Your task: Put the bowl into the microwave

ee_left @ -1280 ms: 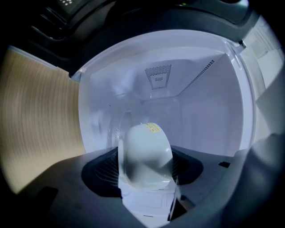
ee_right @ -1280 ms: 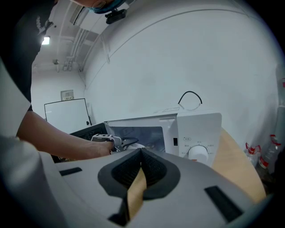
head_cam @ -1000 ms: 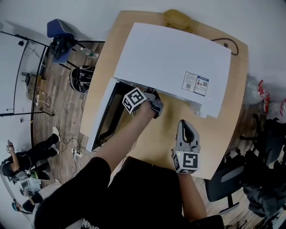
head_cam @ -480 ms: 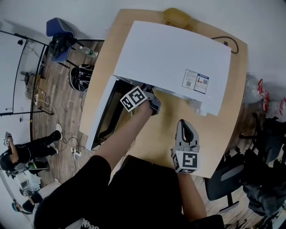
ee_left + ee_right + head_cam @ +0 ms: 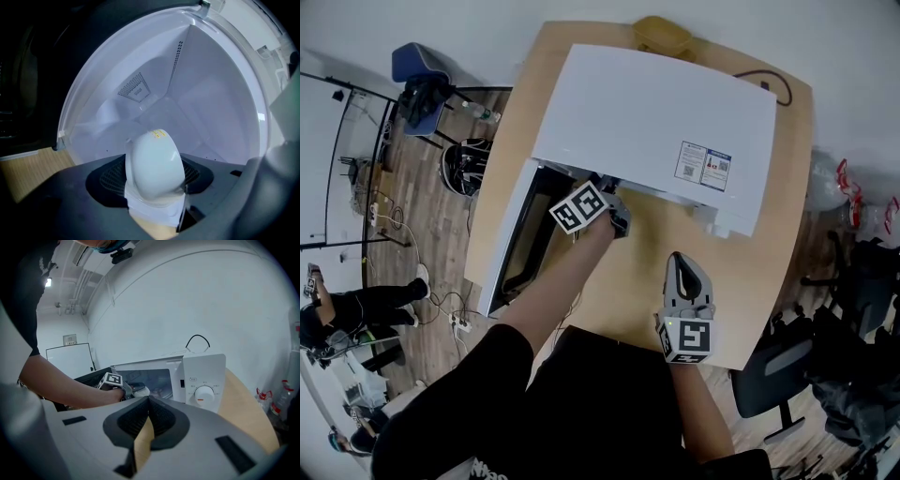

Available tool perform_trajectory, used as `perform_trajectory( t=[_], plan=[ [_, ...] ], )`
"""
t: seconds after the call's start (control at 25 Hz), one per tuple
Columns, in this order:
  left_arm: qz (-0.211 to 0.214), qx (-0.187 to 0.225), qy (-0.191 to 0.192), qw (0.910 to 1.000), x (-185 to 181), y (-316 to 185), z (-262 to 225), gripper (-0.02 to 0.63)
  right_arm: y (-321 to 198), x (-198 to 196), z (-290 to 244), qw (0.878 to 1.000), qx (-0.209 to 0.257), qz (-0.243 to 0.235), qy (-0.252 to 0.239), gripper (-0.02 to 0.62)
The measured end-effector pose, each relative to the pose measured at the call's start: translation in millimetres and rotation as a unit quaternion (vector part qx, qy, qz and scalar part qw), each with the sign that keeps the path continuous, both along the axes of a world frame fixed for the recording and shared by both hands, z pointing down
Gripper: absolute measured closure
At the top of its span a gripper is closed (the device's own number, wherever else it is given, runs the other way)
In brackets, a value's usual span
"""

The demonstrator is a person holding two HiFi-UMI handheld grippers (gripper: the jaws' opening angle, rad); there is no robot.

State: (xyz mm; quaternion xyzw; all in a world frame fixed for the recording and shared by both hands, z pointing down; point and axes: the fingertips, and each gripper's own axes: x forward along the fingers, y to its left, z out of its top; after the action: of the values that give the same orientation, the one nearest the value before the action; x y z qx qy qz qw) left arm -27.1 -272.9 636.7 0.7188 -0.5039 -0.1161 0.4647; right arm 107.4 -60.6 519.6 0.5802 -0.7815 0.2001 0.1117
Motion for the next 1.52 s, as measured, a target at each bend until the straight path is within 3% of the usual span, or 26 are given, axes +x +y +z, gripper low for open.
perform_trajectory(
  t=[0.24, 0.72, 1.52],
  plan=[
    [0.004, 0.016, -0.056, 0.9983, -3.5, -5.4, 0.7, 0.322, -0.2, 4.4, 2.4, 1.000, -0.004, 0.003, 0.002, 0.535],
    [0.019, 0.035, -0.125, 0.9913, -10.5, -11.1, 6.4, 0.290, 1.7, 6.9, 3.0, 1.000, -0.006, 0.002, 0.001, 0.535],
    [0.042, 0.068, -0.199, 0.9768, -2.7, -6.7, 9.5, 0.239, 10.3, 12.1, 8.1, 1.000, -0.020, 0.009, -0.006, 0.535]
  ],
)
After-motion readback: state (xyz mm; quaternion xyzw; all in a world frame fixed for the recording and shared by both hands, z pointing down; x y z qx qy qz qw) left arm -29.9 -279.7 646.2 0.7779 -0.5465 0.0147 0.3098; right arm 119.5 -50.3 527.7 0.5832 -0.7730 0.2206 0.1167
